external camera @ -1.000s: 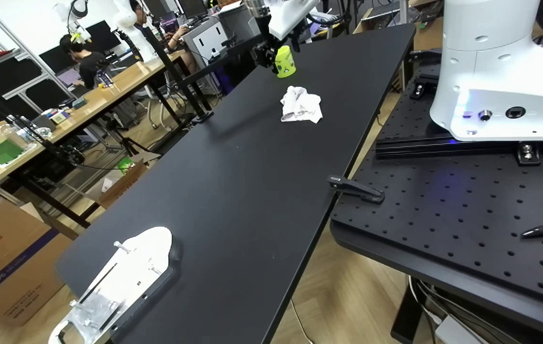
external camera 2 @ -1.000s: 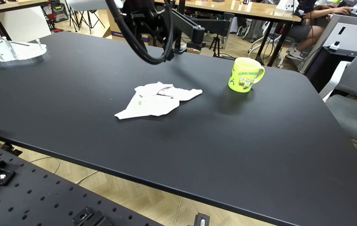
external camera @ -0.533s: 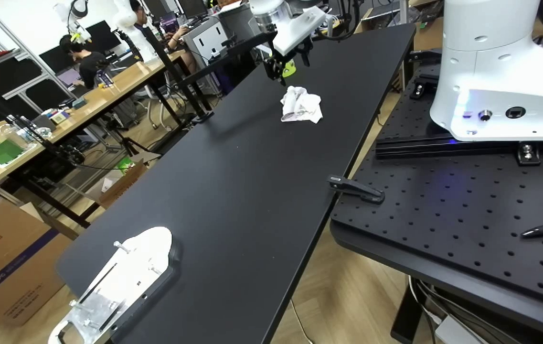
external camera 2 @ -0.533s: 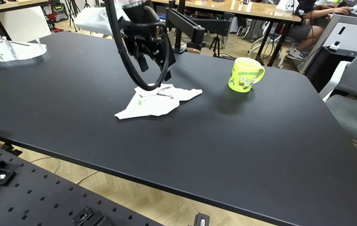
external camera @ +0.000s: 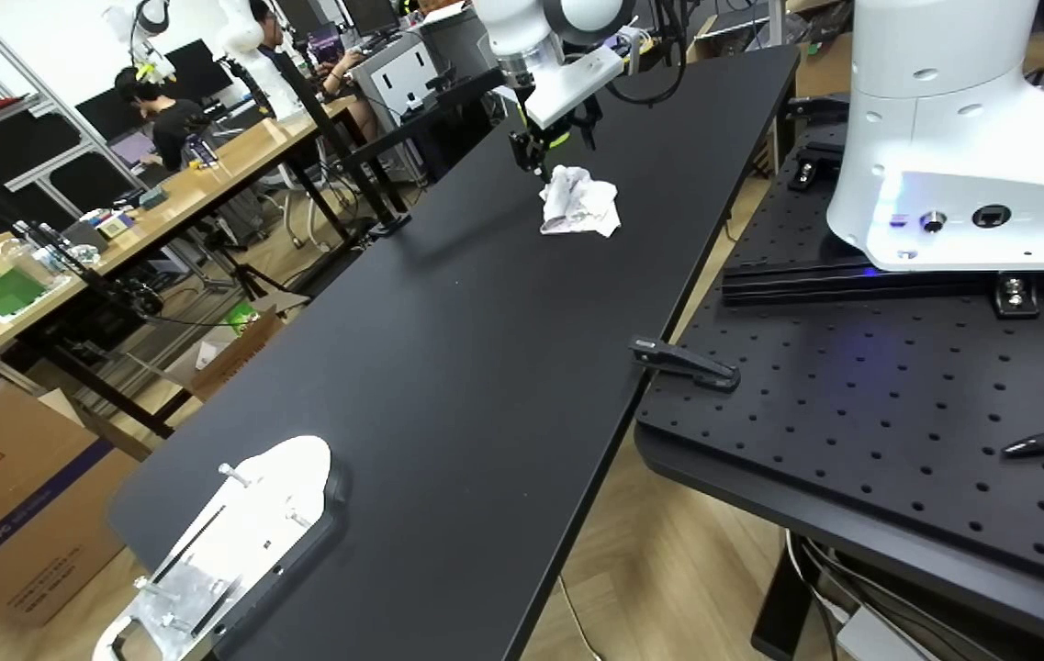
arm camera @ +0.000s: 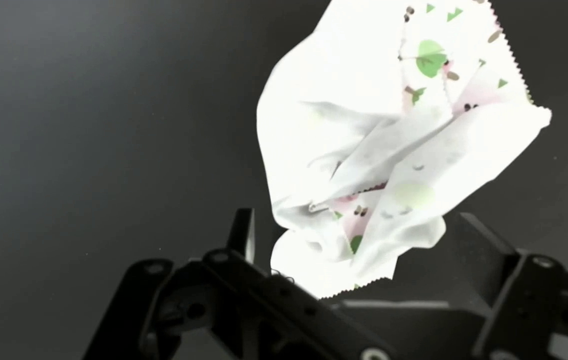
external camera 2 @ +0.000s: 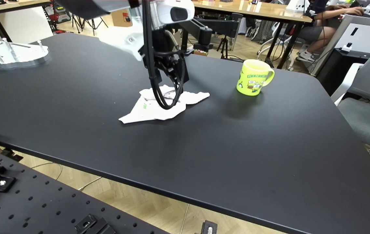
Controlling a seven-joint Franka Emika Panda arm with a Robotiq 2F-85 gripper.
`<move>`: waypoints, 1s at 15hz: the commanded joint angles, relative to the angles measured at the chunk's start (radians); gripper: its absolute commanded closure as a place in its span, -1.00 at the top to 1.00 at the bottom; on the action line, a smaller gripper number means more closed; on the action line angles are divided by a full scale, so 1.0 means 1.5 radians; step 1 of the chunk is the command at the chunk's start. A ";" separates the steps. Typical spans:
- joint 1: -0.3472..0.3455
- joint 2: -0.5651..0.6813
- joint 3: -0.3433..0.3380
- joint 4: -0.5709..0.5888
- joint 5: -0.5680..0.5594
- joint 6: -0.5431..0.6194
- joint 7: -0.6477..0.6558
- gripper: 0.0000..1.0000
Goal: Hang the white towel on the black stand
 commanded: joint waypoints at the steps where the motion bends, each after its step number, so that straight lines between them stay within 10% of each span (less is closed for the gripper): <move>1: 0.024 0.057 -0.024 0.047 -0.029 0.009 0.050 1.00; 4: 0.043 0.088 -0.039 0.067 -0.030 0.009 0.056 0.88; 5: 0.046 0.094 -0.041 0.070 -0.025 0.008 0.054 0.49; 15: 0.068 0.081 -0.052 0.065 -0.022 0.015 0.063 -0.91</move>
